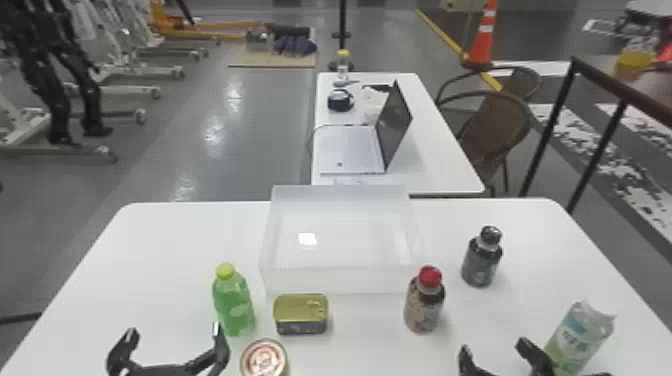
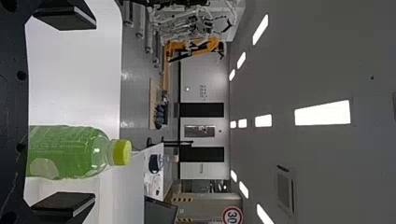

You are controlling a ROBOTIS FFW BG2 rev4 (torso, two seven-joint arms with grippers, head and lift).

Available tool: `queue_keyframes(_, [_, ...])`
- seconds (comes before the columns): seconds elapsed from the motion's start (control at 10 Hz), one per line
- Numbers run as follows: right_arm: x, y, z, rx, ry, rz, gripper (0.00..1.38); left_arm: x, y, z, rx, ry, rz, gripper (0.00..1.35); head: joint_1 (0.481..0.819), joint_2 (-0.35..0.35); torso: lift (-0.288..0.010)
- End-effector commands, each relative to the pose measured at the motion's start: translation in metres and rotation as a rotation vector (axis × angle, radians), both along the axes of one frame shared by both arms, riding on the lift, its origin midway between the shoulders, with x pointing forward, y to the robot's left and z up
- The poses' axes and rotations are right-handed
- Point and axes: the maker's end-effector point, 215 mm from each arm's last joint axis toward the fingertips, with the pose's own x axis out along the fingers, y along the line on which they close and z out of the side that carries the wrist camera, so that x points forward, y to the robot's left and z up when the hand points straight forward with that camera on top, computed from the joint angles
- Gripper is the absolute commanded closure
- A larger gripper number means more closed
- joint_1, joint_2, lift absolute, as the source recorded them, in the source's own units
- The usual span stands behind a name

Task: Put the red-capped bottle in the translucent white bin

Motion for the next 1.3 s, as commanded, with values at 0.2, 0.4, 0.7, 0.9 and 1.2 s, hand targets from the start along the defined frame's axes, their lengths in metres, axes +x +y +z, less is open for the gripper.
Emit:
queue_keyframes(0.2, [0.020, 0.008, -0.008, -0.011, 0.019, 0.037, 0.20, 0.003, -0.003, 0.002, -0.009, -0.005, -0.003, 0.02, 0.549, 0.000, -0.100])
queue_keyframes(0.4, [0.031, 0.010, -0.013, -0.029, 0.032, 0.047, 0.19, 0.003, -0.004, 0.002, -0.009, -0.007, -0.004, 0.02, 0.549, 0.000, -0.100])
queue_keyframes(0.7, [0.042, 0.023, -0.019, -0.054, 0.047, 0.084, 0.00, 0.003, -0.004, 0.002, -0.011, -0.010, -0.004, 0.02, 0.549, 0.000, -0.100])
queue_keyframes(0.9, [0.048, 0.032, -0.023, -0.072, 0.053, 0.114, 0.00, 0.003, -0.004, 0.002, -0.013, -0.011, -0.005, 0.02, 0.549, 0.000, -0.100])
queue_keyframes(1.2, [0.068, 0.032, -0.027, -0.098, 0.048, 0.146, 0.00, 0.004, -0.005, 0.003, -0.015, -0.013, -0.006, 0.02, 0.549, 0.000, -0.100])
